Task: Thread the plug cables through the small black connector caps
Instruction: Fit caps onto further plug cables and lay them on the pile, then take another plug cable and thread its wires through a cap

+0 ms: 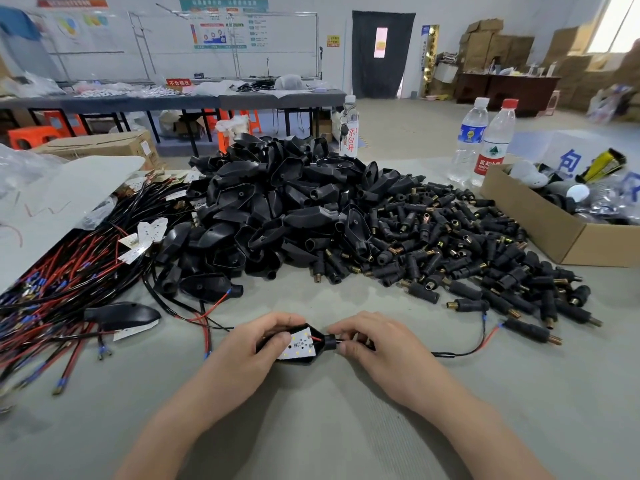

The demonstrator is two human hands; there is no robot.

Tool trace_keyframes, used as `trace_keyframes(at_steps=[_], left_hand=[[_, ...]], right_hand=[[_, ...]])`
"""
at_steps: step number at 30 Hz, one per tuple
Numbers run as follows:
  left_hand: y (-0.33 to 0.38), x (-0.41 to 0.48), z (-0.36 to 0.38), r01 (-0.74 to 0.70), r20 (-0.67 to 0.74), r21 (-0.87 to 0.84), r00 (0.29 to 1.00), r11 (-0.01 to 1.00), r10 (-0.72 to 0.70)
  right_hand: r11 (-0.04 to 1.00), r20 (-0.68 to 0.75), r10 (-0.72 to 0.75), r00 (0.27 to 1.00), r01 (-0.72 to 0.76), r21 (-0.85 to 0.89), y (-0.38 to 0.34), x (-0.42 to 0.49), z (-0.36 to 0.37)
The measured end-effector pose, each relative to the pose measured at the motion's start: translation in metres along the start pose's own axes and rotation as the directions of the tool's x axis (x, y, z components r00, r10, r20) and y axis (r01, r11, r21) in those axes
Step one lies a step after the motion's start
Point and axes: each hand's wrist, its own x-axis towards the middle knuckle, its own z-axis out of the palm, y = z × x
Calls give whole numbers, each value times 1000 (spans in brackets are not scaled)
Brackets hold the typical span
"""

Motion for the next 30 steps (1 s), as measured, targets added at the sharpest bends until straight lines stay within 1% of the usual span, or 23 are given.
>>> trace_keyframes(at_steps=[3,7,9,17,26,30], left_hand=[[-2,0,1,-35,-33,80,999,996,38],[-5,0,2,-55,-71,135,995,989,65],[-6,1,3,-64,-81,153,994,986,77],[-7,-2,2,-48,-95,162,993,986,64],[-12,-3,0,-50,-105,197,992,979,72],[-13,-2,1,-57,-106,198,991,979,79]], right_hand=[[1000,8,-5,1000,5,-8,0,-1,-2],[1000,32,-16,999,15,11,-1,-2,-5],[1000,40,-11,999,11,-9,2,-2,-7],[998,44,9,999,-7,-59,-1,-4,-10],[999,18,8,1000,-7,-47,-2,-3,-9],[1000,-14,-2,1000,2,-3,-4,-2,-5]])
